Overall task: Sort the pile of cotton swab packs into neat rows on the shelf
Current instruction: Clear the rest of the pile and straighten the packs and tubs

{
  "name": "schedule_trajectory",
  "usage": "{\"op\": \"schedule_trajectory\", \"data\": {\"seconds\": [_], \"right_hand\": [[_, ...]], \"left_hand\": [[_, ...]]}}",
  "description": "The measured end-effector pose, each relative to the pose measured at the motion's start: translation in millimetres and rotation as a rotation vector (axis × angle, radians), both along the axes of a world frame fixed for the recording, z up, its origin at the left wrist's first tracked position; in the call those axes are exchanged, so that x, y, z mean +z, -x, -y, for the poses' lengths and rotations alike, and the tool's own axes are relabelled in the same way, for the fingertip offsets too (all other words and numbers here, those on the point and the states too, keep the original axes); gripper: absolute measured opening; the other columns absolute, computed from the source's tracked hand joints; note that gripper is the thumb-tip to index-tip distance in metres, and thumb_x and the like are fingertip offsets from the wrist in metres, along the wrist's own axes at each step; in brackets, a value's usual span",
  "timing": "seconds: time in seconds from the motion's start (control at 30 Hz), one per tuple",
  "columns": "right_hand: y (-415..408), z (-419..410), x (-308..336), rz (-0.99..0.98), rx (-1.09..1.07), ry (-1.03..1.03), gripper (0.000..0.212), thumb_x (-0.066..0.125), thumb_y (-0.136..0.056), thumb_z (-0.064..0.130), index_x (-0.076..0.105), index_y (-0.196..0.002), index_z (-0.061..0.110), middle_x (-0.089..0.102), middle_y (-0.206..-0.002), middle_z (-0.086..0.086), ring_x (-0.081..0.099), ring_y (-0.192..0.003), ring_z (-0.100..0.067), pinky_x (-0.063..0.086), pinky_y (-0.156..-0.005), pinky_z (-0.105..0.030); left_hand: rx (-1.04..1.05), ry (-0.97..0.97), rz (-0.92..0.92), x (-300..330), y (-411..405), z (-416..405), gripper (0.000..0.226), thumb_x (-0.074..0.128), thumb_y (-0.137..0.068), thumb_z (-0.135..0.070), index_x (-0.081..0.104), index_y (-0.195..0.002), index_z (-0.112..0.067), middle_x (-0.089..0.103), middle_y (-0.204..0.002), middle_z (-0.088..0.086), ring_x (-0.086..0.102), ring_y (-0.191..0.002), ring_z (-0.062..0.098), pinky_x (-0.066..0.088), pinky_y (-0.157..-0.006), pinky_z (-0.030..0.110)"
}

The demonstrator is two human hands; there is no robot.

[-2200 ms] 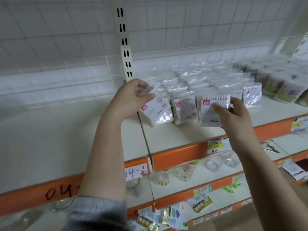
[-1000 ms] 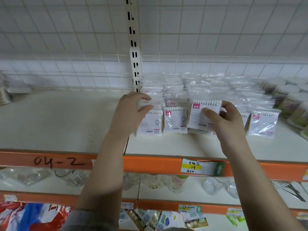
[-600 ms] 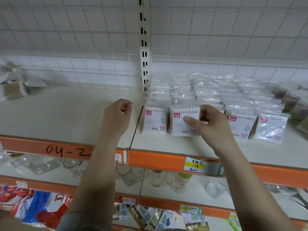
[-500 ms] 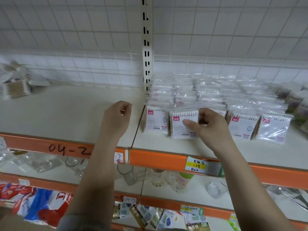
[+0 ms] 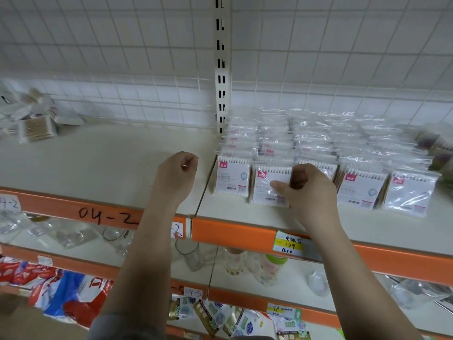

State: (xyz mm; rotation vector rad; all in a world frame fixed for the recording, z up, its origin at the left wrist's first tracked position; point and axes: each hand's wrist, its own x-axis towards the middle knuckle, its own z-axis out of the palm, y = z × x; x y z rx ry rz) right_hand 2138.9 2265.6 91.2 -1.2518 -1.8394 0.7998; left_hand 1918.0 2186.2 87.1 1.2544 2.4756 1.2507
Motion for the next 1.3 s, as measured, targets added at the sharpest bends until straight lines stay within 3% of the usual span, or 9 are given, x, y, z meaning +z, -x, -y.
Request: {"op": "schedule_trajectory", "data": {"seconds": [0.3,0.5,0.7,0.83,0.9,1.13,1.3], "right_hand": [[-9.0,0.3,-4.3,-0.048,0.019,-0.036,0.037,0.077,-0.075,0.025,0.047,-0.094,0.019,0.059,-0.085,-0.001,0.057,-0.079,-0.019,0.044,-0.069,-0.028],[-23.3,1.0,-1.4,-0.042,0.049,-0.192,0.014,0.066,-0.082,0.014,0.055,-0.092,0.014,0.056,-0.089,0.003,0.053,-0.089,-0.019,0.034,-0.074,-0.018],[-25.3,15.3,5.2,-0.040,0.098,-0.238,0.022,0.059,-0.087,0.011,0.063,-0.109,0.007,0.061,-0.099,0.000,0.057,-0.100,-0.020,0.047,-0.086,-0.033],[-17.7,33.6,9.9,0.026,0.141,-0.205,0.035,0.056,-0.091,0.013,0.057,-0.125,0.009,0.059,-0.124,-0.002,0.051,-0.118,-0.016,0.028,-0.089,-0.008],[-8.6,42.8,12.5,0.068,0.173,-0.205,0.038,0.053,-0.092,0.013,0.054,-0.130,0.010,0.055,-0.132,-0.003,0.046,-0.124,-0.016,0.022,-0.088,-0.002],[56.6,98.4,9.8,0.153,0.208,-0.208,0.045,0.051,-0.093,0.017,0.046,-0.138,0.014,0.047,-0.142,-0.002,0.041,-0.131,-0.016,0.024,-0.094,-0.008],[122.8,159.9,-1.2,0.202,0.193,-0.190,0.048,0.051,-0.094,0.018,0.041,-0.141,0.012,0.040,-0.147,-0.002,0.046,-0.127,-0.017,0.025,-0.086,-0.007]], "left_hand": [[0.046,0.014,0.018,3.0,-11.5,-0.5,0.024,0.045,-0.097,-0.024,0.064,-0.109,-0.018,0.059,-0.104,-0.010,0.051,-0.089,0.005,0.034,-0.078,0.019],[0.128,0.004,0.020,9.2,-23.2,5.2,0.026,0.044,-0.097,-0.025,0.064,-0.112,-0.015,0.062,-0.111,-0.005,0.049,-0.092,0.005,0.035,-0.081,0.022],[0.140,0.012,0.025,9.4,-27.1,21.3,0.027,0.044,-0.097,-0.023,0.064,-0.114,-0.015,0.063,-0.115,-0.002,0.050,-0.094,0.006,0.035,-0.082,0.021],[0.162,0.014,0.010,9.1,-14.0,42.8,0.027,0.044,-0.097,-0.023,0.063,-0.113,-0.014,0.063,-0.114,-0.002,0.050,-0.092,0.006,0.035,-0.081,0.021],[0.186,0.008,0.004,9.3,-2.5,56.1,0.027,0.044,-0.097,-0.024,0.064,-0.114,-0.014,0.064,-0.113,-0.002,0.050,-0.091,0.007,0.035,-0.080,0.021],[0.176,-0.032,-0.023,9.0,60.8,114.5,0.025,0.047,-0.096,-0.020,0.066,-0.108,-0.012,0.065,-0.110,0.001,0.050,-0.089,0.007,0.032,-0.078,0.017],[0.086,-0.022,-0.055,10.8,118.7,169.0,0.023,0.048,-0.095,-0.017,0.067,-0.105,-0.010,0.066,-0.107,0.000,0.054,-0.088,0.009,0.036,-0.076,0.019]]}}
